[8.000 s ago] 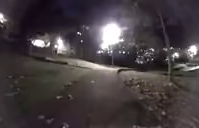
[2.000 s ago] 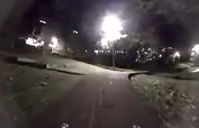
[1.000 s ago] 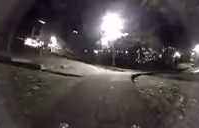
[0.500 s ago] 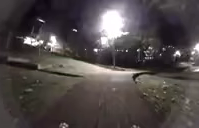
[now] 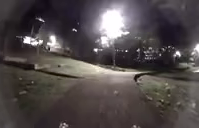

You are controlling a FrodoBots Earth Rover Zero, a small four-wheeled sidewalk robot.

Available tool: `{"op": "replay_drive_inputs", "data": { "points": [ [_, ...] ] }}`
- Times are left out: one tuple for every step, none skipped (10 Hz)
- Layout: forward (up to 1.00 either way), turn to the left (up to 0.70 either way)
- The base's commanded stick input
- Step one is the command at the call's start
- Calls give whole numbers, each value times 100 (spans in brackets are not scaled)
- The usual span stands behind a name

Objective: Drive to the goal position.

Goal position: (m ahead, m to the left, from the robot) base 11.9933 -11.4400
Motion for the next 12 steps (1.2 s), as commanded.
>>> {"op": "replay_drive_inputs", "data": {
  "points": [
    [45,0],
    [45,0],
    [45,0],
    [45,0],
    [45,0],
    [45,0],
    [45,0],
    [45,0],
    [45,0],
    [45,0],
    [45,0],
    [45,0]
  ]
}}
